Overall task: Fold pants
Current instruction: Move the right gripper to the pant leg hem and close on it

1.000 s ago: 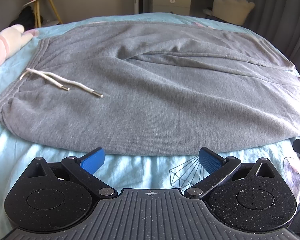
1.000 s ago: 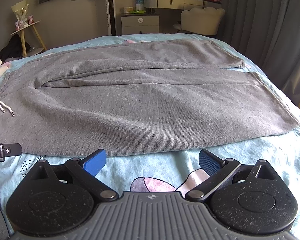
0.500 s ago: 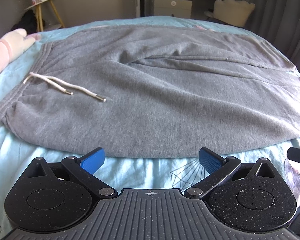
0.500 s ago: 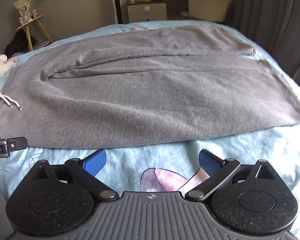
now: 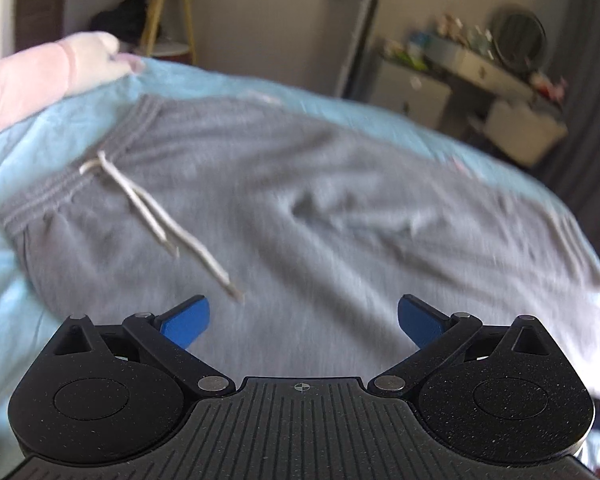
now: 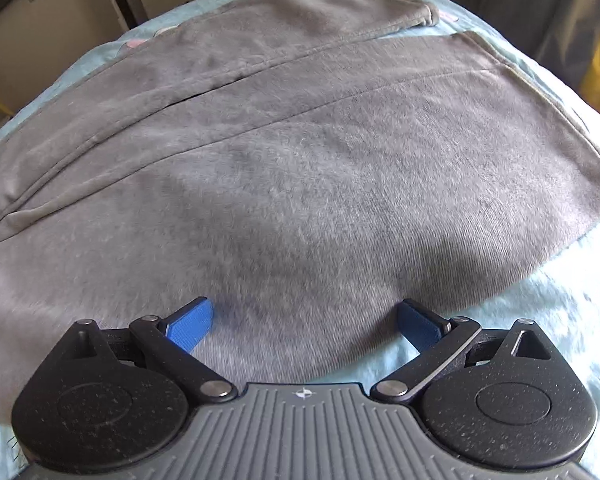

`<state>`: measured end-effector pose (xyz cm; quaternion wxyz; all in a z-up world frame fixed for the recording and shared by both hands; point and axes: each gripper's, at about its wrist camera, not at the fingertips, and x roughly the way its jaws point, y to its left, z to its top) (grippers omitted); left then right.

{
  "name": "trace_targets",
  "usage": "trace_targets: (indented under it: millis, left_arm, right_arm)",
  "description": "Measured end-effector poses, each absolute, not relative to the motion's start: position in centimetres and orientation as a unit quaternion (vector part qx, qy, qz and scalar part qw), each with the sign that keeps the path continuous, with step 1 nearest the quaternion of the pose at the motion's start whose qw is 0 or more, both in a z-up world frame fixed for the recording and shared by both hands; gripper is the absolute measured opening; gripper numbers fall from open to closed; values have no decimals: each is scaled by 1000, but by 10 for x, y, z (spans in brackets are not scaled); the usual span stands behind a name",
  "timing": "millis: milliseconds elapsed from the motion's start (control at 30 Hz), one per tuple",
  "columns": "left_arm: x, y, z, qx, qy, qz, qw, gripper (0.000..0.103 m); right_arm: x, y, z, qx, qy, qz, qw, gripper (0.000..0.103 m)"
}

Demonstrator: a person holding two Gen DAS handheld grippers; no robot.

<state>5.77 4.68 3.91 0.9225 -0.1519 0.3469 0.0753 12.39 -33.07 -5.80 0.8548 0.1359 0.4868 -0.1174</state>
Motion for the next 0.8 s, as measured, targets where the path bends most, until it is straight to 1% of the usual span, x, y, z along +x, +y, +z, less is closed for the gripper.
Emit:
trace_targets:
  millis: [133, 200, 267, 367, 467, 567, 633, 700, 767, 800]
  left_arm:
    - [98, 60, 41, -171, 312, 123, 926, 103]
    - [114, 67, 36, -174, 305, 141, 926, 103]
    - [128, 74, 28, -150, 302, 155, 929, 103]
    - [134, 82, 10, -101, 298, 185, 931, 103]
    - [134, 92, -6, -83, 306, 196, 928, 103]
    - [135, 98, -13, -80, 316, 193, 925, 103]
    - [133, 99, -17, -82, 311, 191, 927, 103]
    - [132, 102, -21, -86, 305, 187, 930, 103]
    - [135, 105, -28, -91, 302, 181, 932, 103]
    - [136, 107, -32, -92, 298, 182, 933, 103]
  right_arm:
    - [117, -329, -62, 135, 470, -121, 864, 99]
    - [118, -331, -59, 127, 483, -101, 861, 99]
    - [127, -337, -43, 126, 514, -87, 844, 99]
    - [145, -348, 0, 131, 468, -77, 870, 99]
    - [206, -364, 30, 132, 431, -96, 887, 99]
    - [297, -379, 37, 152, 408, -128, 891, 98]
    - [359, -386, 35, 175, 391, -156, 890, 91]
    - [412, -390, 29, 202, 375, -183, 886, 78]
    - [460, -390, 18, 213, 369, -212, 880, 71]
    - [479, -389, 13, 209, 366, -228, 878, 71]
